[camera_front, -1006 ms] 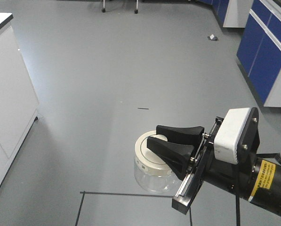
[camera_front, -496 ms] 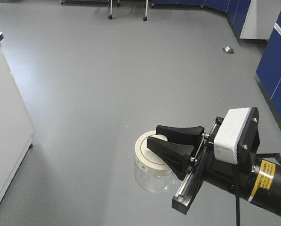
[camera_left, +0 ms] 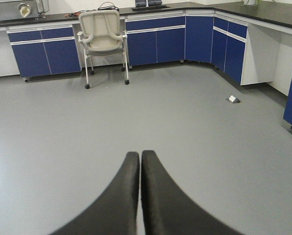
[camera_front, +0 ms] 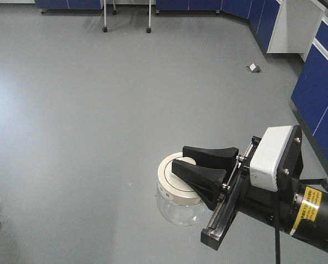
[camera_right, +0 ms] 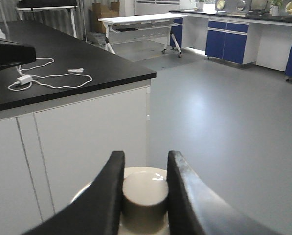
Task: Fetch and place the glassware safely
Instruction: 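Drive the base away from the bench holding the jar in the right gripper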
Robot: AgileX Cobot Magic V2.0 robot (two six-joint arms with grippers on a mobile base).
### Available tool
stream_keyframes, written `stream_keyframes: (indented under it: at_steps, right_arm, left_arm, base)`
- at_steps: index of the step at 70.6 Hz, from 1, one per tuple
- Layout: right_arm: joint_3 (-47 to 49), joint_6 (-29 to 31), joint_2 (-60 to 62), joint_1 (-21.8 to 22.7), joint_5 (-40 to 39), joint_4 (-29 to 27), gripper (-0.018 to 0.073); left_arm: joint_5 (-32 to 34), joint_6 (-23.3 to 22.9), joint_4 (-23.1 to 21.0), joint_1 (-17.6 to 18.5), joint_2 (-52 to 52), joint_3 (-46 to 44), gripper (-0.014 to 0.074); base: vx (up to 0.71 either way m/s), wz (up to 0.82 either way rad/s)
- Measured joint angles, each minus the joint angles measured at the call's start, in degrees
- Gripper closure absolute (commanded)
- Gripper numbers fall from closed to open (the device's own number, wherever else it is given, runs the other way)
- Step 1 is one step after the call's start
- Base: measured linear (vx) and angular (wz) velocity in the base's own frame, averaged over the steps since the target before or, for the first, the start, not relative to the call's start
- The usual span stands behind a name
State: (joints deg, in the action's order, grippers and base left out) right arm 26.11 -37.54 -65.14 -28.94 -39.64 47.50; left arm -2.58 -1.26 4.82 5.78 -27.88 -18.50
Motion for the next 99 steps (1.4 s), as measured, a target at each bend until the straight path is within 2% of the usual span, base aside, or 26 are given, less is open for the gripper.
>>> stream_keyframes:
  at_steps: [99]
  right_arm:
    - [0.0, 0.0, 0.0, 0.0, 0.0, 0.1, 0.056]
  left_arm:
    - [0.0, 0.0, 0.0, 0.0, 0.0, 0.0, 0.0603]
  base:
    - [0.54, -0.02]
